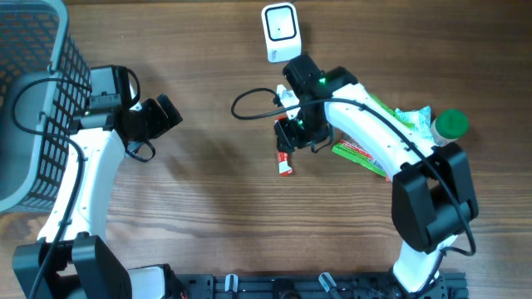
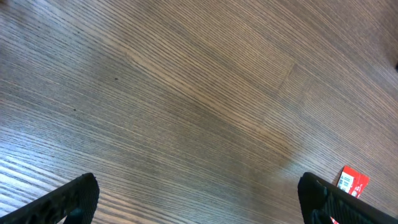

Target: Scan the item barcode

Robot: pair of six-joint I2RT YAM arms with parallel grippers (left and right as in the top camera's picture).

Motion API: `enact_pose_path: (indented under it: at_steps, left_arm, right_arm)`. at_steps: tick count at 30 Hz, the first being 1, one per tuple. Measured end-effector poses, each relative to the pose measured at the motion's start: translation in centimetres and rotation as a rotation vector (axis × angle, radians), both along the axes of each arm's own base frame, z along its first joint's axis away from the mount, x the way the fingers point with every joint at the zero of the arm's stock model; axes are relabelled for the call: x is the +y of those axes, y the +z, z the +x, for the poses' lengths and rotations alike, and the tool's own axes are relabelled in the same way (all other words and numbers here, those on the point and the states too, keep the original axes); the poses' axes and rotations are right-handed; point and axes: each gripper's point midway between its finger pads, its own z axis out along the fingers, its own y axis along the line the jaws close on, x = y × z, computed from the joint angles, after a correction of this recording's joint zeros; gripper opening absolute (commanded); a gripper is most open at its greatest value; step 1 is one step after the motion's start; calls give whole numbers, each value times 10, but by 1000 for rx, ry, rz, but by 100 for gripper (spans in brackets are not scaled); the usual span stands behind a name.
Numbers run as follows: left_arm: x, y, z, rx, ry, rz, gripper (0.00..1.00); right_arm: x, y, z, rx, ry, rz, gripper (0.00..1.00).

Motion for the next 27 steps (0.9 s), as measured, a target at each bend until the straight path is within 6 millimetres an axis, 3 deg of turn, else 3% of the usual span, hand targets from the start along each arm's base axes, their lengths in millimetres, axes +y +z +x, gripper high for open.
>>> enact_pose_path:
  at_steps: [8, 12, 14, 19, 27]
  left_arm:
    - [0, 0, 0, 0, 0, 0, 100]
    - [0, 0, 0, 0, -1, 0, 100]
    - [0, 0, 0, 0, 0, 0, 100]
    - [0, 0, 0, 0, 0, 0, 100]
    - [0, 0, 0, 0, -1, 0, 100]
  right_arm:
    - [-4, -48, -8, 4, -99, 14, 51]
    - [-7, -60, -14, 19, -136, 10, 48]
    - [-5, -60, -13, 16, -144, 25, 42]
    - [1, -62, -15, 24, -157, 67, 4]
    - [3, -57, -15, 16, -113, 99, 4]
